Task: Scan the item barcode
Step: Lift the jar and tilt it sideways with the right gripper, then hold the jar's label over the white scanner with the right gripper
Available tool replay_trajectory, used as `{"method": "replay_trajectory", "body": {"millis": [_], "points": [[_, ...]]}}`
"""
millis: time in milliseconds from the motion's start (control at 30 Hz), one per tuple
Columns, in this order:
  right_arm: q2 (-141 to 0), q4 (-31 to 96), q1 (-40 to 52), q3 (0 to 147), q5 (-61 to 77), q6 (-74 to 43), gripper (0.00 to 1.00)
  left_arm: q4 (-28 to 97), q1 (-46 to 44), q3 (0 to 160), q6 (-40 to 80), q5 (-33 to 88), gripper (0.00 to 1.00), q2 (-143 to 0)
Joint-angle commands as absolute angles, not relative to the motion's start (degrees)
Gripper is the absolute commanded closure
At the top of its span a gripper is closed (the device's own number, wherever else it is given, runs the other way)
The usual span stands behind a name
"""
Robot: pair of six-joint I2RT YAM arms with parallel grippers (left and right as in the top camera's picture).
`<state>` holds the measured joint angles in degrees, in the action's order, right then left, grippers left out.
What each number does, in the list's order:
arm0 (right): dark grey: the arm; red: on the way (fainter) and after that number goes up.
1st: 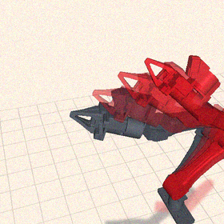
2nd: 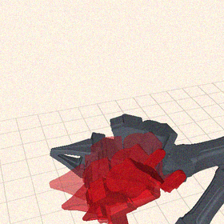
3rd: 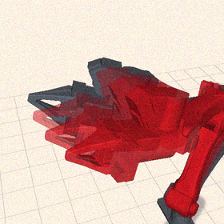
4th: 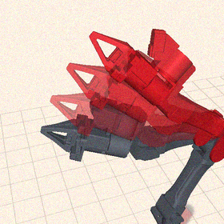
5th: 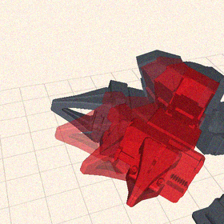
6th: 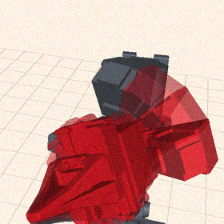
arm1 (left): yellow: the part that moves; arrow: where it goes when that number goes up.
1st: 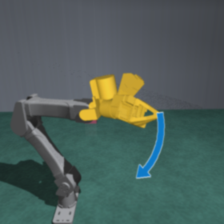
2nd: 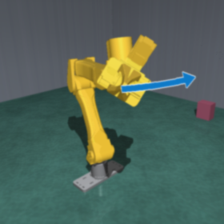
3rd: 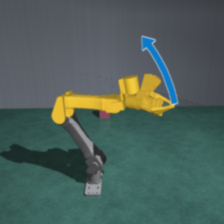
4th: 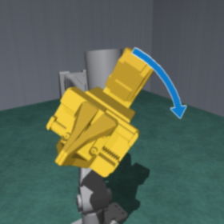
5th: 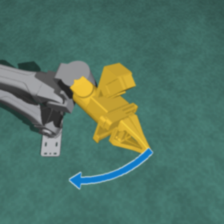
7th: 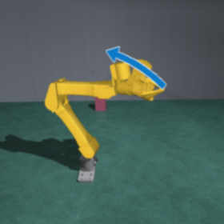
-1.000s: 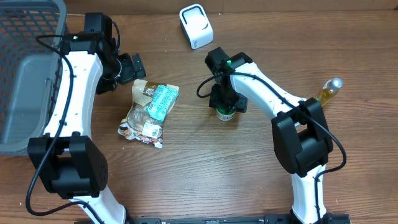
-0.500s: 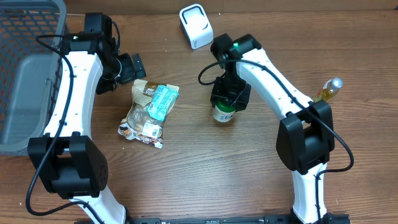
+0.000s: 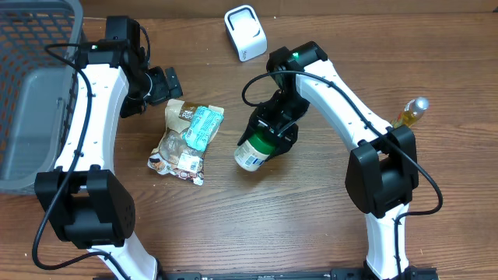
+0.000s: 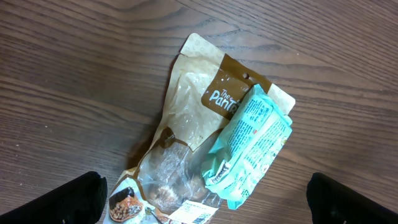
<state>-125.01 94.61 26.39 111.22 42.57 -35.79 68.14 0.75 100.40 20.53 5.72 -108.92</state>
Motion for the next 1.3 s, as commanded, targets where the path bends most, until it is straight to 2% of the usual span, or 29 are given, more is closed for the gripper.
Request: {"method": "replay_trajectory", "body": {"millis": [0, 600, 733, 867, 1000, 1133, 1267], "points": [[-124.2, 96.18, 26.59, 112.36, 50.54, -35.55, 0.48, 68.14, 0.69, 99.72, 19.68, 5.39, 0.0, -109.1], [-124.2, 96.4, 26.61, 112.36, 57.17, -35.55, 0.48, 68.14, 0.69, 99.72, 19.68, 5.39, 0.0, -109.1], [-124.2, 89.62, 26.61, 112.36, 47.03, -35.55, 0.48, 68.14, 0.69, 99.72, 19.68, 5.41, 0.0, -109.1], [-124.2, 77.56, 26.92, 112.16, 19.97, -35.57, 0.5, 68.14, 0.69, 99.72, 19.68, 5.39, 0.0, -109.1], [-124.2, 69.06, 26.92, 112.14, 1.93, -35.55, 0.54, 68.14, 0.69, 99.72, 19.68, 5.41, 0.0, -109.1], [-124.2, 60.12, 26.22, 112.18, -2.96, -35.51, 0.71, 68.14, 0.69, 99.72, 19.68, 5.39, 0.0, -109.1], [-124.2, 53.54, 25.36, 114.72, -2.55, -24.91, 0.75, 68.14, 0.69, 99.72, 19.68, 5.39, 0.0, -109.1]]}}
